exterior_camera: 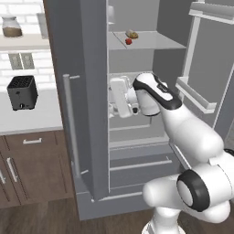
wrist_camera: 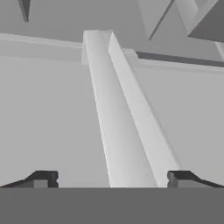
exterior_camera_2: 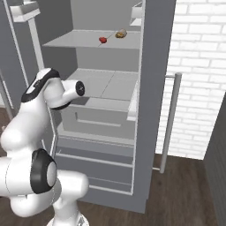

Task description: Take the strawberry from the fridge and place it on top of the pancake, located on the dining counter.

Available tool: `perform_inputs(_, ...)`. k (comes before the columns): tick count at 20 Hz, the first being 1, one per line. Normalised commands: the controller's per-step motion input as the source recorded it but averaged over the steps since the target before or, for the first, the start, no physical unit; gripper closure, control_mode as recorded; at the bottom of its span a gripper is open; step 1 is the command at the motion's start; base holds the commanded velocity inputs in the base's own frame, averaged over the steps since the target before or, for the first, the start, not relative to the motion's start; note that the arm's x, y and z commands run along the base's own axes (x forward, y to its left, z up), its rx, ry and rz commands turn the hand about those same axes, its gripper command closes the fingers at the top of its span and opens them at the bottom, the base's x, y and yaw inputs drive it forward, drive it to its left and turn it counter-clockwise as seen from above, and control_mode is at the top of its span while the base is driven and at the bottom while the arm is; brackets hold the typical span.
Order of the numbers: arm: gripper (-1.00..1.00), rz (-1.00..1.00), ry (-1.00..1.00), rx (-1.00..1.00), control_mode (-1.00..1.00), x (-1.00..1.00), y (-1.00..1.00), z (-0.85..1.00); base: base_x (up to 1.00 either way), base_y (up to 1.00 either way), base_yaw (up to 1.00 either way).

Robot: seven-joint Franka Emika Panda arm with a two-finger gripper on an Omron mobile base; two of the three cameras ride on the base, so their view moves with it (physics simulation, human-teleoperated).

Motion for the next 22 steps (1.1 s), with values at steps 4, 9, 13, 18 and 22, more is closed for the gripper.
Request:
perform_inputs(4,-1.00,0.02,-0.07,0.00,-1.00,-0.26,0.40,0.21,0.00,0.00,0.00)
perform_inputs(9,-1.00,0.00,-0.02,0.00,-1.00,-0.12,0.49,0.10,0.00,0.00,0.00)
perform_inputs(13,-1.00,0.00,0.00,0.00,-1.00,0.00,0.56,0.01,0.00,0.00,0.00)
perform_inputs(18,-1.00,0.03,0.00,0.00,-1.00,0.00,0.56,0.00,0.00,0.00,0.00)
perform_inputs(22,-1.00,0.00,0.00,0.00,-1.00,-0.10,0.38,0.04,0.00,0.00,0.00)
